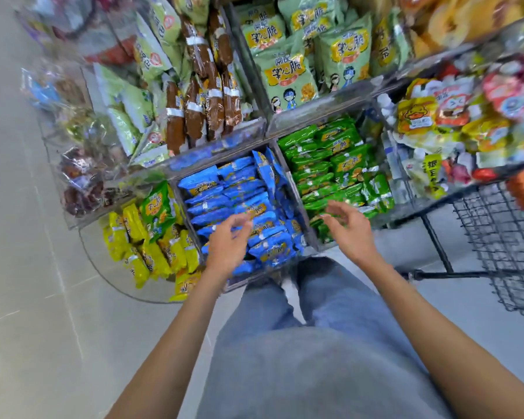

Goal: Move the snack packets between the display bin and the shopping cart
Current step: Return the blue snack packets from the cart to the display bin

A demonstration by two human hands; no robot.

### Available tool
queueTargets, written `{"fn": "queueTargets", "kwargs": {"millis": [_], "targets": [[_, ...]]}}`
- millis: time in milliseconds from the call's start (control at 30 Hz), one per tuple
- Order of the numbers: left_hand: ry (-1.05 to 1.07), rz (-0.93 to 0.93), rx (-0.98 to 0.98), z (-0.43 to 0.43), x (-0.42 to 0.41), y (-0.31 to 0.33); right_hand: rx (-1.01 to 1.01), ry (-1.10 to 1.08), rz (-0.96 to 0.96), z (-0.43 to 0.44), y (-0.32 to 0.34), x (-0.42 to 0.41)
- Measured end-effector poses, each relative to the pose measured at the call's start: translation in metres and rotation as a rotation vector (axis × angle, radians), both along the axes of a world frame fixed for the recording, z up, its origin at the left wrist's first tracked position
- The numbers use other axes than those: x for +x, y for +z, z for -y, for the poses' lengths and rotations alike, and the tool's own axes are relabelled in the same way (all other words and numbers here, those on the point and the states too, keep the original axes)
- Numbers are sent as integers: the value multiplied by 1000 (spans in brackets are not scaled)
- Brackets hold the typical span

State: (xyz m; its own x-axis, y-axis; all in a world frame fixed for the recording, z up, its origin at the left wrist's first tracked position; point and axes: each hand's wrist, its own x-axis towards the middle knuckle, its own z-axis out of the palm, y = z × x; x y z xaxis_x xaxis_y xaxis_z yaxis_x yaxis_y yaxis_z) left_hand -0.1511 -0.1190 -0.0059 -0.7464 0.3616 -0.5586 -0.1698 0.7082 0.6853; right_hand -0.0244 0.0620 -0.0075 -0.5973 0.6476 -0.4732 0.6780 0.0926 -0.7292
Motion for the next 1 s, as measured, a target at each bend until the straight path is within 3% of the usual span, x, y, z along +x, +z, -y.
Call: {"fn": "queueTargets", "kwargs": {"millis": [133, 300, 500, 633, 767, 1000], "targets": [[-110, 184, -25, 29, 38, 8, -173, -274, -18, 35, 8, 59], [-420, 295, -96, -2, 67, 5, -214, -607, -43, 76, 11, 151], [-832, 249, -82, -110, 114, -5, -231, -1092, -19, 107, 10, 249], [-1065, 205, -82, -182, 164, -11, -249, -1301, -49, 88, 2, 286], [-1081, 211, -43, -234, 211, -5, -259, -1333, -82, 32, -2, 318], [-855, 222, 39, -290, 236, 16, -257, -1263, -178, -94, 15, 334]]}}
